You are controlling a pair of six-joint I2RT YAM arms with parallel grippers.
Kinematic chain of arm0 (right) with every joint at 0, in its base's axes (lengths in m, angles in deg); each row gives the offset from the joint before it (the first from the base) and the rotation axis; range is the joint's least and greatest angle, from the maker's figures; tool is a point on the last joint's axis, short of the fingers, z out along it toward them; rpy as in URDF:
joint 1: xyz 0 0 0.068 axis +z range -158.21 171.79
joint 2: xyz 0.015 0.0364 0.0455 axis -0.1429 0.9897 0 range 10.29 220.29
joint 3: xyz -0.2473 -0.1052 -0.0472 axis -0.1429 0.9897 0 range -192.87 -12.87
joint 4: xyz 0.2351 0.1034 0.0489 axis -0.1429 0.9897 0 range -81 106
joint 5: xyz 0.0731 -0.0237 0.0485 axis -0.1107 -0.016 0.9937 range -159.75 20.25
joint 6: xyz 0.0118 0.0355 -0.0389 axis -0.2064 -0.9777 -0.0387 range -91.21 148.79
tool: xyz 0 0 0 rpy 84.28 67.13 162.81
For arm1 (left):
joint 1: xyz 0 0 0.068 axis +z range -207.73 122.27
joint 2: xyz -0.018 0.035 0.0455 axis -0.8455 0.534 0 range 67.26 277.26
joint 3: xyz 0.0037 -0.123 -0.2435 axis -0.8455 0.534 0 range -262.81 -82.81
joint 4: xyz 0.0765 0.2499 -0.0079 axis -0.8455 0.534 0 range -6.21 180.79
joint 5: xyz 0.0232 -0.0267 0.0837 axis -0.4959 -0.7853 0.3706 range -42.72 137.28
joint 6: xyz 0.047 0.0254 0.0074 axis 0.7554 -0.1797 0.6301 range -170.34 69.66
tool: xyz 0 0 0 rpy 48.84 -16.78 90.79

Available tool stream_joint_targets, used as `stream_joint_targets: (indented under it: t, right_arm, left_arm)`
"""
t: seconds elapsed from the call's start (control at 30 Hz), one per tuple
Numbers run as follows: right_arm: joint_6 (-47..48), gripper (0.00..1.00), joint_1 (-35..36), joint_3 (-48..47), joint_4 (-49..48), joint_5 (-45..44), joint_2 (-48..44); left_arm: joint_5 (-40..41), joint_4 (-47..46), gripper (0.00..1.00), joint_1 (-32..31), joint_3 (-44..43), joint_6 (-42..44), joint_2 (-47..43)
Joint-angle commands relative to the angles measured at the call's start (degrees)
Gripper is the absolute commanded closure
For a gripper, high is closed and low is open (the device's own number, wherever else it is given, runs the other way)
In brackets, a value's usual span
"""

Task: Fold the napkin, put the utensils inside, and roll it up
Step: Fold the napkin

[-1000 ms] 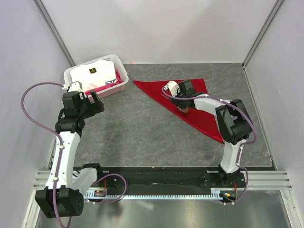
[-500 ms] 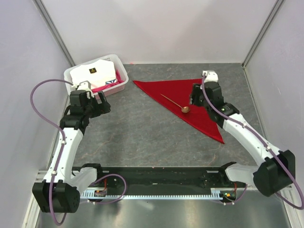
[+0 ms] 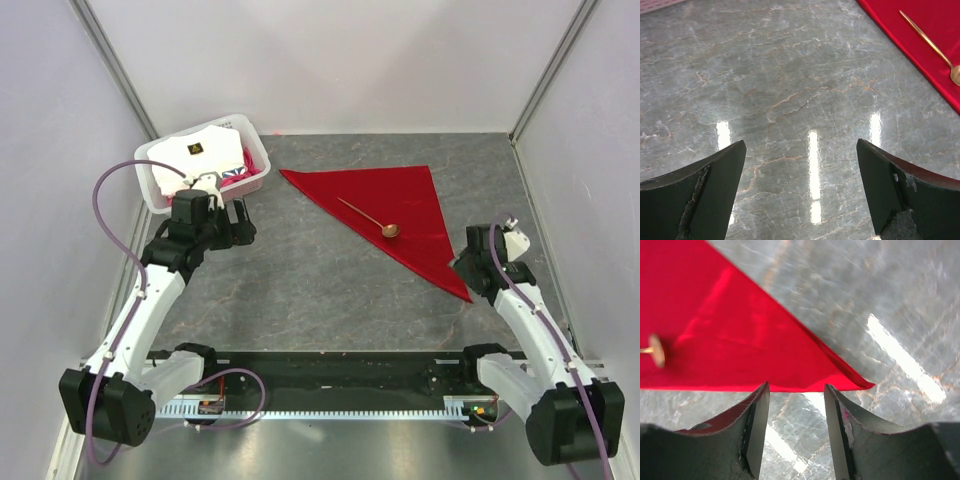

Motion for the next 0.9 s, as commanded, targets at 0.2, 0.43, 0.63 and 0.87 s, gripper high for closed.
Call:
stream_joint_targets:
  t: [0.2,0.43,0.63,0.87]
  right_arm:
    - [-3.81,0.48,-9.98,5.78,-0.15,10.07,2.73]
    - [-6.71,0.48,-12.18,8.77,-0.42,10.08,1.86]
    - [-8.12,0.48,-12.45,9.3,0.72,8.59,0.72]
    - [-8.82,0.47,-12.89,10.53,1.42,7.97,0.45]
  left_arm:
    - [3.17,-0.73,0.0,-3.12,-1.14,0.85,0.36]
    - [3.34,-0.55,0.0,-4.26,-1.32,1.02,0.98]
    - [3.43,-0.37,0.0,-4.79,-1.5,1.2,1.16]
    - [3.69,-0.29,0.0,-5.14,-1.49,1.2,1.24]
